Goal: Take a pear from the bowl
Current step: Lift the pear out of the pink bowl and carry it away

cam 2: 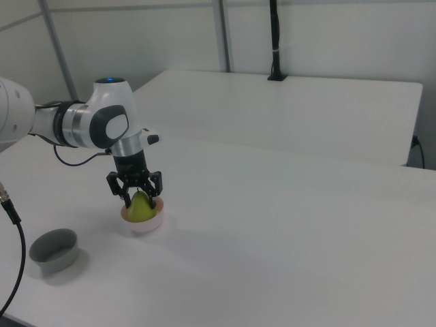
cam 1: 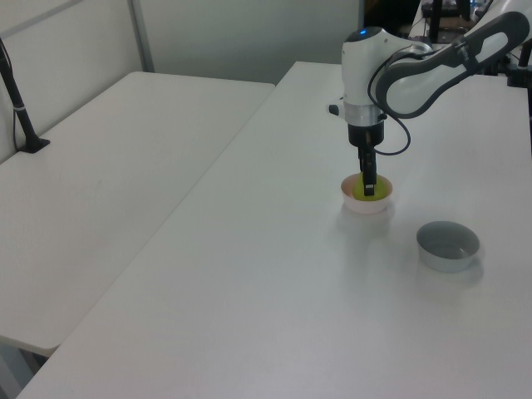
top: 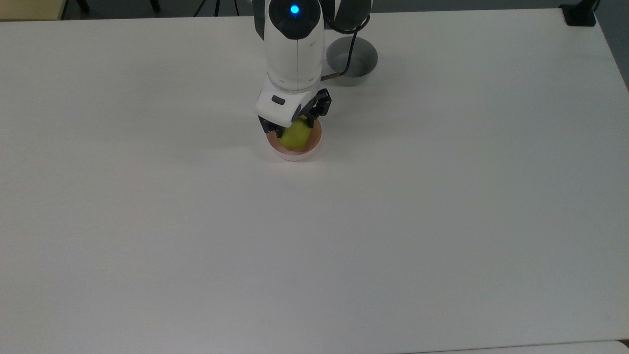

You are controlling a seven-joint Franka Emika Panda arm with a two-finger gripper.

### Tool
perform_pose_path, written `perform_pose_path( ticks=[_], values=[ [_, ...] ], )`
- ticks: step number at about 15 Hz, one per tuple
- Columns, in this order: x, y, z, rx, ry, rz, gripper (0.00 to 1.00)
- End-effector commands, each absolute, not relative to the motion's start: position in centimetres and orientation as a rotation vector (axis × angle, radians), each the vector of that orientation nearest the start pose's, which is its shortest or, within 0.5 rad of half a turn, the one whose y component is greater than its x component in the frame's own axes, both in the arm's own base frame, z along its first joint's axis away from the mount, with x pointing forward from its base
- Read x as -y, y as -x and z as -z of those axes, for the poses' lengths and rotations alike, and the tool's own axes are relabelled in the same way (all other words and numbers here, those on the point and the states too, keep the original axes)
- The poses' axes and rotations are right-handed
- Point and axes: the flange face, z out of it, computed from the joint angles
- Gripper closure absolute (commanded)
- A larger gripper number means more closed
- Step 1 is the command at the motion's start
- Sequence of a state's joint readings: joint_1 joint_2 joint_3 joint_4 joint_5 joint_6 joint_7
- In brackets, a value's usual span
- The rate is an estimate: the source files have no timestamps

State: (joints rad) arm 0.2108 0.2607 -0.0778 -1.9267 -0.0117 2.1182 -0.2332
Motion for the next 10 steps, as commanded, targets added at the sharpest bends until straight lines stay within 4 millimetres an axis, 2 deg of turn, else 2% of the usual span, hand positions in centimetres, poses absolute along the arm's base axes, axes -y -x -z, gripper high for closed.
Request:
perform_pose_path(
  ticks=[1, 5, 10],
  values=[
    [-7.8, -58.7, -38.3, 0.577, 3.125, -0.058, 0.75],
    [-7.0, -58.7, -43.1, 0.543, 3.129, -0.058, 0.75],
    [-3.2, -58.3, -48.3, 0.441, 3.144, 0.033, 0.75]
  ],
)
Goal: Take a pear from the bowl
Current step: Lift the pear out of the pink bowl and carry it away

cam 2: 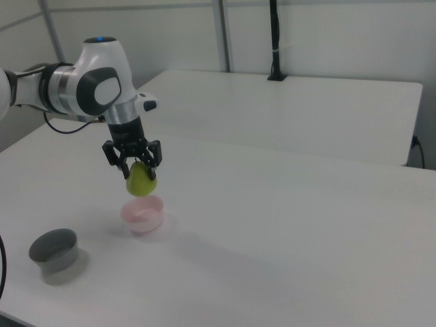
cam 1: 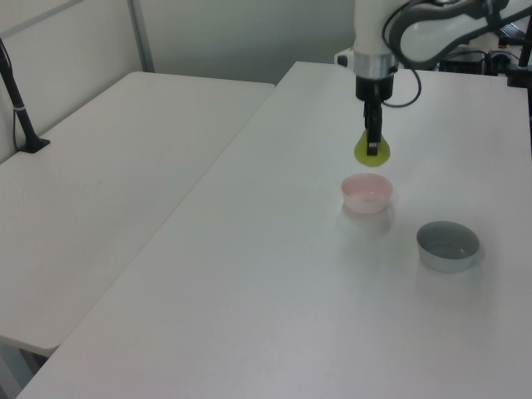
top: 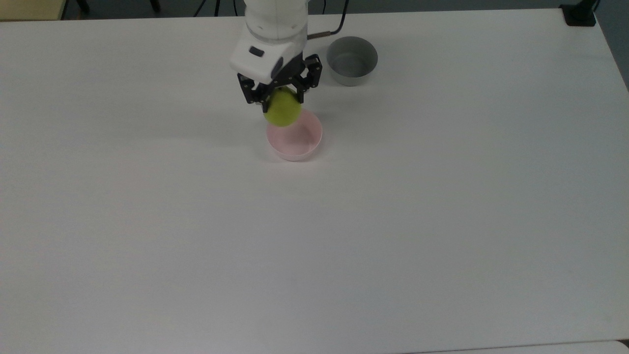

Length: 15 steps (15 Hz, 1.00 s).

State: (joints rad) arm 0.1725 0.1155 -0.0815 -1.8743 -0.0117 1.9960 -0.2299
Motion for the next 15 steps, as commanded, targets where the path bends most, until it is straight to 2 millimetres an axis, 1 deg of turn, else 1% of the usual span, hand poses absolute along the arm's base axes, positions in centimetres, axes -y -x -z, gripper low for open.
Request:
perform_pose_path(
  ticks=[1, 4, 6, 7, 8, 9, 11, 12, 13, 15],
  values=[
    [-2.2, -58.3, -49.0, 0.413, 3.148, 0.020, 0.75],
    [1.6, -58.0, -51.5, 0.343, 3.156, 0.020, 0.75],
    [3.7, -57.5, -52.5, 0.359, 3.154, 0.019, 0.75],
    [4.8, -57.4, -53.3, 0.361, 3.155, 0.034, 0.75],
    [6.2, -57.4, -53.9, 0.356, 3.157, 0.038, 0.75],
    [8.2, -57.1, -54.6, 0.379, 3.155, 0.030, 0.75],
    [10.9, -56.6, -54.4, 0.458, 3.142, 0.013, 0.75],
    [12.4, -56.4, -54.4, 0.467, 3.142, 0.019, 0.75],
    [13.8, -56.4, -53.9, 0.492, 3.138, 0.012, 0.75],
    [16.1, -56.4, -53.1, 0.532, 3.133, 0.022, 0.75]
  ],
)
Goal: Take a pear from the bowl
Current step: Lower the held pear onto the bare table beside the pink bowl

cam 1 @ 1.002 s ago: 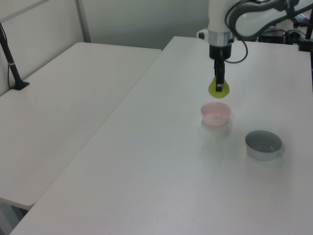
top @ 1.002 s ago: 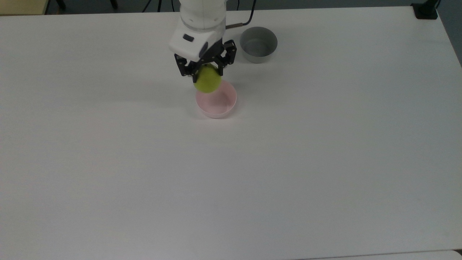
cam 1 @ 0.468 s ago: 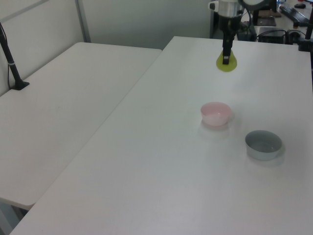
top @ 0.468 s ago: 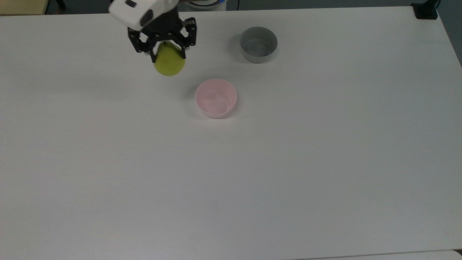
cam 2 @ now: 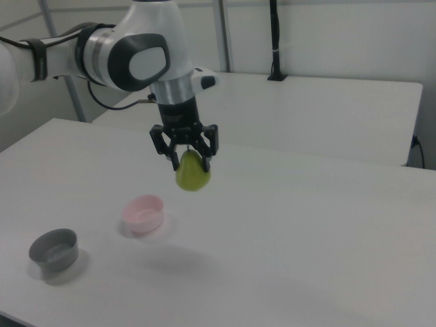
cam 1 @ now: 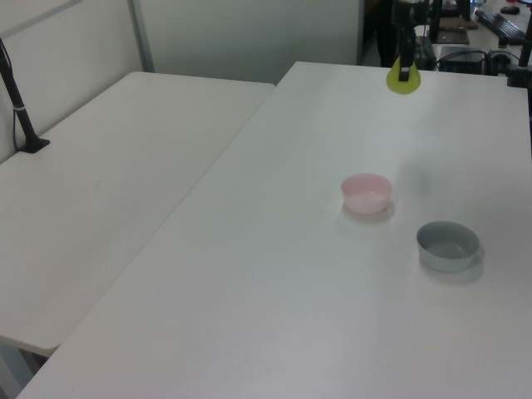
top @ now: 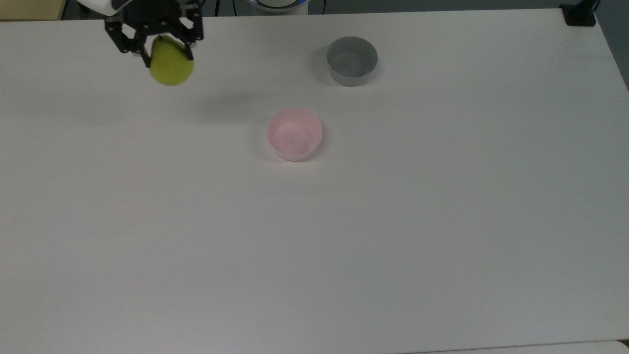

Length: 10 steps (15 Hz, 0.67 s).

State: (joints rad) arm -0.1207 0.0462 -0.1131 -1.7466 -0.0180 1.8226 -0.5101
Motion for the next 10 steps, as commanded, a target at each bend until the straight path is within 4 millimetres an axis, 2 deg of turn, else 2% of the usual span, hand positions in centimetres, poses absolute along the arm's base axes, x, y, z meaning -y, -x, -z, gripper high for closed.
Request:
perform_pose_path(
  ticks=[1, 5, 10],
  values=[
    [17.1, -56.5, -52.2, 0.556, 3.124, 0.019, 0.75],
    [20.4, -57.8, -48.5, 0.572, 3.122, 0.056, 0.75],
    [22.0, -59.5, -43.4, 0.579, 3.128, 0.059, 0.75]
  ],
)
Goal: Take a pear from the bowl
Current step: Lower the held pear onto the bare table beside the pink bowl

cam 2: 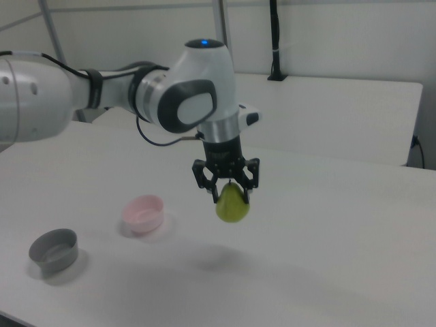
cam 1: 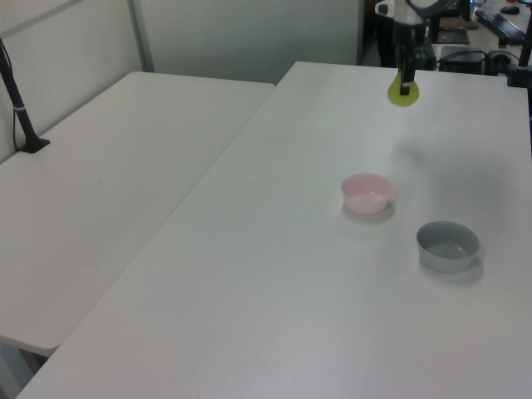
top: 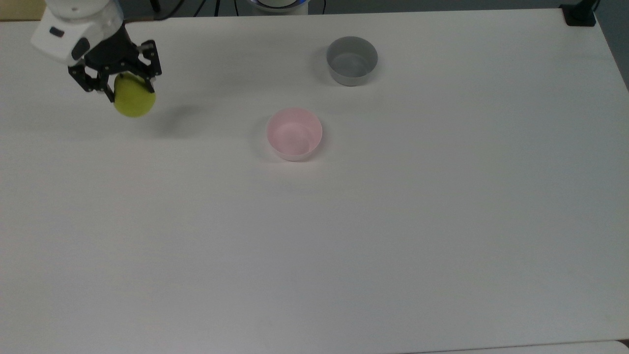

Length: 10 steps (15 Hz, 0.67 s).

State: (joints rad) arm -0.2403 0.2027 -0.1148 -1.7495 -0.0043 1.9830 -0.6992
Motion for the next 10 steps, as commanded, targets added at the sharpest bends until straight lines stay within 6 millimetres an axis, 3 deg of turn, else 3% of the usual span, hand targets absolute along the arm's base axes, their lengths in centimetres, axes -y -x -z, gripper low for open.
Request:
perform_pose_path(
  ticks=[1, 5, 10],
  values=[
    [22.1, -59.8, -42.6, 0.581, 3.131, 0.058, 0.75],
    [22.8, -60.7, -38.7, 0.565, 3.133, 0.033, 0.75],
    [22.8, -61.0, -35.9, 0.555, 3.136, 0.023, 0.75]
  ],
)
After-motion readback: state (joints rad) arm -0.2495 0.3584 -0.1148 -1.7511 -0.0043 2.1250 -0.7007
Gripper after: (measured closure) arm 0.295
